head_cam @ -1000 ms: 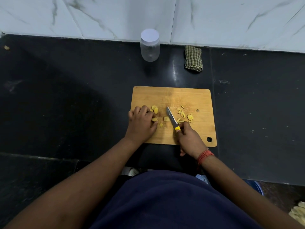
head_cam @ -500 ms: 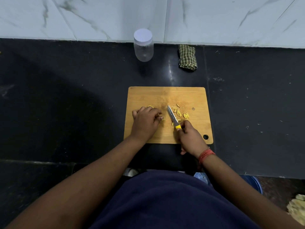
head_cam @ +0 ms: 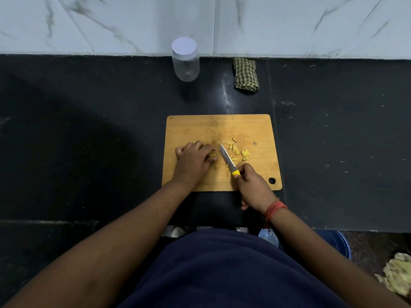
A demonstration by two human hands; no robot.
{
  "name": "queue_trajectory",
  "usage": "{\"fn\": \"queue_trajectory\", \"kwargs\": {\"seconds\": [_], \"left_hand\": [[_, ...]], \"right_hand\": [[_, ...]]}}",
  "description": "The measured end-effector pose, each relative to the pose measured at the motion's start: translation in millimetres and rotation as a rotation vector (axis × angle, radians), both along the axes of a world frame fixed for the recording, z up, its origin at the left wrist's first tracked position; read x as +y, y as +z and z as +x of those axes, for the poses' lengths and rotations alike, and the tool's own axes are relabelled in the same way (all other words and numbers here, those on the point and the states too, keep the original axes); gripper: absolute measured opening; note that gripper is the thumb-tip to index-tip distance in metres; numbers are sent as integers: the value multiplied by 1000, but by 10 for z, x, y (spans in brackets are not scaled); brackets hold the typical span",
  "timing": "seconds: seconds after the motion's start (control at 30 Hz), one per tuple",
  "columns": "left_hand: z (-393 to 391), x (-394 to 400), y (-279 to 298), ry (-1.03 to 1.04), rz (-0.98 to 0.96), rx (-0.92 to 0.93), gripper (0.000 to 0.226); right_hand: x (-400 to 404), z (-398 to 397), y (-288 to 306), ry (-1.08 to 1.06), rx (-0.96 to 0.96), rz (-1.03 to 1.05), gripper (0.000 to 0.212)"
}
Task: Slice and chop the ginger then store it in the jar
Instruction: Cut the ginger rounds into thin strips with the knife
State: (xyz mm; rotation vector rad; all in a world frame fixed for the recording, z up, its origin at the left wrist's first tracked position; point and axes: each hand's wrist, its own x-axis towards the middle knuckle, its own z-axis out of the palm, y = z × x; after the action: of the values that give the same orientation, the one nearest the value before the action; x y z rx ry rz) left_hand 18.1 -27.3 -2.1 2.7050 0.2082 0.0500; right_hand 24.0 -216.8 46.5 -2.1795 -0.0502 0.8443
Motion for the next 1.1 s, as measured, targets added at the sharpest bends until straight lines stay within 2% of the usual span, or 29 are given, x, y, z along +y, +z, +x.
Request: {"fn": "queue_trajectory", "kwargs": {"seconds": [0.1,0.3,0.6,0.8,1.0,1.1], "left_hand": [[-21,28,-20,-20,23,-11,40],[-29,81,-42,-56,54,-18,29],[24,73,7,-128,111,-7,26],[116,17,114,-72,88,107,18],[304,-60,243,65,-18,332,7],[376,-62,275,123,-55,426,8]], "right_hand": [[-10,-9,-11,6,2,-6,11],[11,-63,-15,22,17,12,14],[74,-80,3,57,11,7,10],[87,-67,14,42,3,13,11],[104,-56,39,21,7,20,11],[92,-37,54,2,8,26,11]]}}
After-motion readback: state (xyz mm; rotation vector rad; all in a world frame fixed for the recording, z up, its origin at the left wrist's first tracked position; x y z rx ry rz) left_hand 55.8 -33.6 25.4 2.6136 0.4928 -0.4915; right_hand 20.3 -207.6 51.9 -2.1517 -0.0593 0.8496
